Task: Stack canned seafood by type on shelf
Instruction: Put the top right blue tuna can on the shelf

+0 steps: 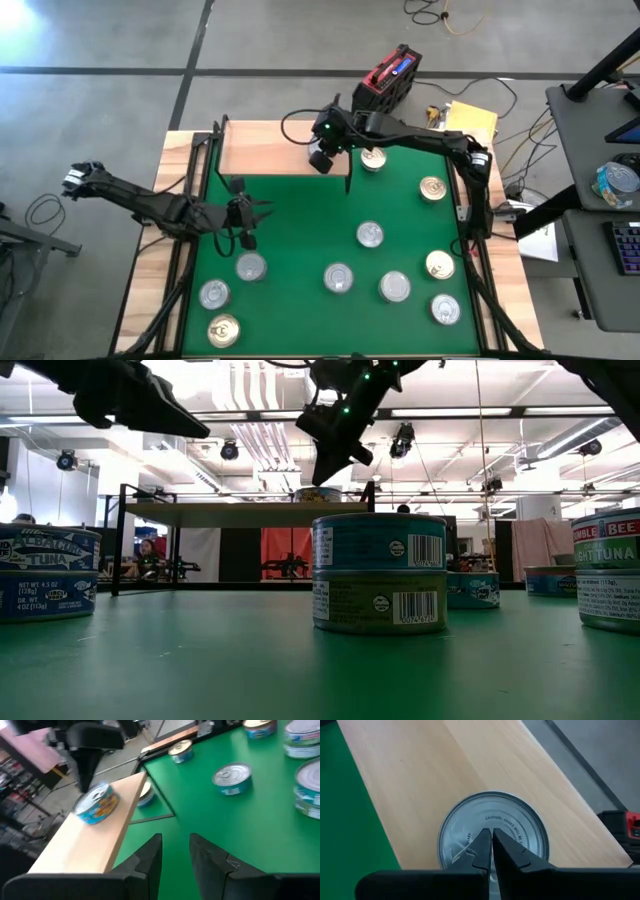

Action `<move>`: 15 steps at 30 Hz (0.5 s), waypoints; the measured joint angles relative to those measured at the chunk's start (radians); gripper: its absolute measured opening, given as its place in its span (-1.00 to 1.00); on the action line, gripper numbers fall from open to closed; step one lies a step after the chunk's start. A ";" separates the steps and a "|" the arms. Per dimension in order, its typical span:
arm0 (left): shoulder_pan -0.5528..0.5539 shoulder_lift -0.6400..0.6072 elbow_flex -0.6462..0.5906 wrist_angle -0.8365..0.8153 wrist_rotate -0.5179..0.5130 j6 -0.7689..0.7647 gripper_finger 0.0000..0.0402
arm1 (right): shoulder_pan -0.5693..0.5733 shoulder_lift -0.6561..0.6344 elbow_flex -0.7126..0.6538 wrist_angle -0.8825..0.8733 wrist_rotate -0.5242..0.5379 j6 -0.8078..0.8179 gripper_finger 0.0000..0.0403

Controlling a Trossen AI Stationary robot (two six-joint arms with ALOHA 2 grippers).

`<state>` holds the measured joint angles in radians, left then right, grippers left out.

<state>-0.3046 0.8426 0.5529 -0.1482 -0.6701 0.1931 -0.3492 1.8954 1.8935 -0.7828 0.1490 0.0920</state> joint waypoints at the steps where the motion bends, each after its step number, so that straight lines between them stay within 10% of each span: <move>1: 0.000 -0.008 0.000 -0.009 -0.016 -0.008 -0.58 | 0.000 0.000 0.000 0.000 -0.001 0.000 -0.96; 15: 0.000 -0.073 0.000 -0.057 -0.109 -0.043 -0.58 | -0.001 0.000 -0.029 0.010 0.000 0.004 -0.96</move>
<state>-0.3042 0.7700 0.5529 -0.2054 -0.7788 0.1504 -0.3500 1.8957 1.8642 -0.7727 0.1487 0.0962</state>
